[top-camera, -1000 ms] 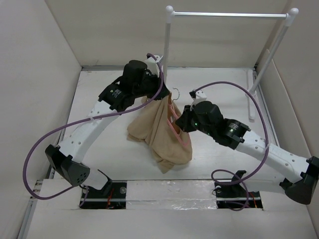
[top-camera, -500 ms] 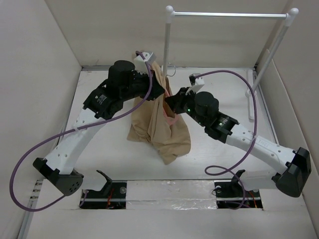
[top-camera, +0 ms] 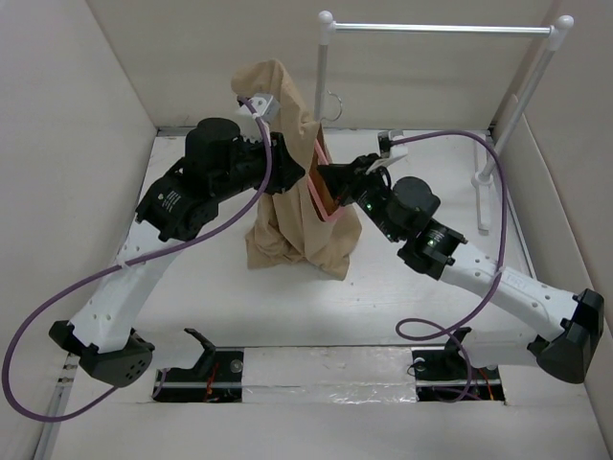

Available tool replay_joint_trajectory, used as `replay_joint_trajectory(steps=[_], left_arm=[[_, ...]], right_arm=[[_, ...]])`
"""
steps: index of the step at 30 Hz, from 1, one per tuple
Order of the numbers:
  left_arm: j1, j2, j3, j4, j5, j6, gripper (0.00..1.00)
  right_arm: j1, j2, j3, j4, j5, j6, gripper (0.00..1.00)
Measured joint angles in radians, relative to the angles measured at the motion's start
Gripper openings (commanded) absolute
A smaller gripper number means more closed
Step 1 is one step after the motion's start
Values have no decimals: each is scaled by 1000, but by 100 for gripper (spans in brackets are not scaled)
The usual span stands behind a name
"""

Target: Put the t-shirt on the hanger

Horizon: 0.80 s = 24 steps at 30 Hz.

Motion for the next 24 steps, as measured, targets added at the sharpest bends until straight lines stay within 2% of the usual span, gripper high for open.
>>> replay_joint_trajectory(steps=[1, 4, 5, 10, 15, 24], left_arm=[[0, 0, 1, -8, -14, -4, 31], [-1, 0, 2, -21, -51, -19, 48], [-1, 0, 3, -20, -62, -23, 50], [-1, 10, 74, 4, -91, -70, 55], [22, 46, 194, 77, -119, -178, 59], [45, 154, 209, 223, -111, -330, 65]], right_arm=[[0, 0, 0, 4, 3, -6, 0], [5, -7, 0, 4, 19, -24, 0], [6, -12, 0, 2, 24, -30, 0], [21, -73, -12, 2, 40, -49, 0], [41, -124, -30, 5, 60, -71, 0], [52, -146, -68, -3, 66, -88, 0]])
